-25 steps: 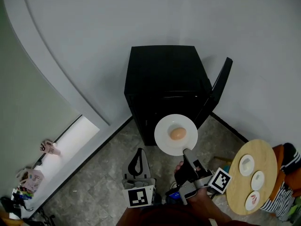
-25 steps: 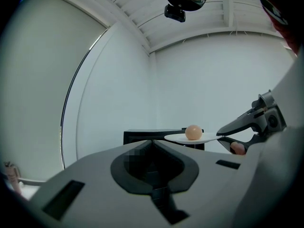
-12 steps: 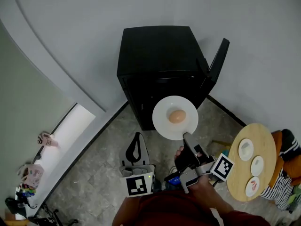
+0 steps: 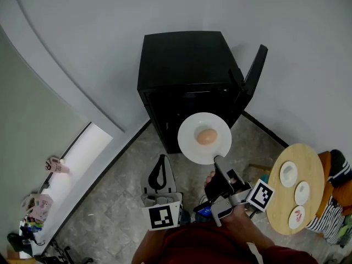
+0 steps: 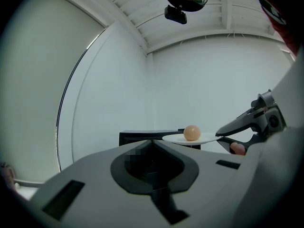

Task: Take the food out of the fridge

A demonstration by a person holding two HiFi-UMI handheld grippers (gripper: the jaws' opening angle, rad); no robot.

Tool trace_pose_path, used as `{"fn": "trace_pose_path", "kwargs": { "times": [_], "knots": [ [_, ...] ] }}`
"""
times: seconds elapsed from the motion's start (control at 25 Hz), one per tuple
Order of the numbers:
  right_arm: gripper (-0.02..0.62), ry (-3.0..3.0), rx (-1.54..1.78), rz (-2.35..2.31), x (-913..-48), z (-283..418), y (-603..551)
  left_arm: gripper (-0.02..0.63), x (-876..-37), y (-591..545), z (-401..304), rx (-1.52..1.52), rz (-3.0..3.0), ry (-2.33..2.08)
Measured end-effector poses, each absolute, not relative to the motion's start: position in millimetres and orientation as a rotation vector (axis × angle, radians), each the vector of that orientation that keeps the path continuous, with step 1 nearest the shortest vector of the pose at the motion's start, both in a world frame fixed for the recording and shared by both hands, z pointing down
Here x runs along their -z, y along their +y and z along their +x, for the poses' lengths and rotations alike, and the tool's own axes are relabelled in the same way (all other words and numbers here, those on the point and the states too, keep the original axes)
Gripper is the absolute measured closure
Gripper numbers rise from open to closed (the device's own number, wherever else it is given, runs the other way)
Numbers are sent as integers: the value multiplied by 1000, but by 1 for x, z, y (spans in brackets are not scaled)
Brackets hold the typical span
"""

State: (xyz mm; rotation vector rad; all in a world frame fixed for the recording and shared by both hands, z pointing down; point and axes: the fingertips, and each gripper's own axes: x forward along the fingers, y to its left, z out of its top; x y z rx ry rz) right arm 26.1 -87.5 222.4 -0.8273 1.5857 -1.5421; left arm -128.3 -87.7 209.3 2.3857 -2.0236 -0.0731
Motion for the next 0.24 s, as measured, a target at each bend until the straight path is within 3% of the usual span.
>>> {"fn": "trace_pose_path", "kwargs": {
  "times": [0.24],
  "knots": [
    [565, 1588, 1544, -823, -220, 25, -86, 592, -224, -82, -129, -98, 2425, -2016]
  ]
}}
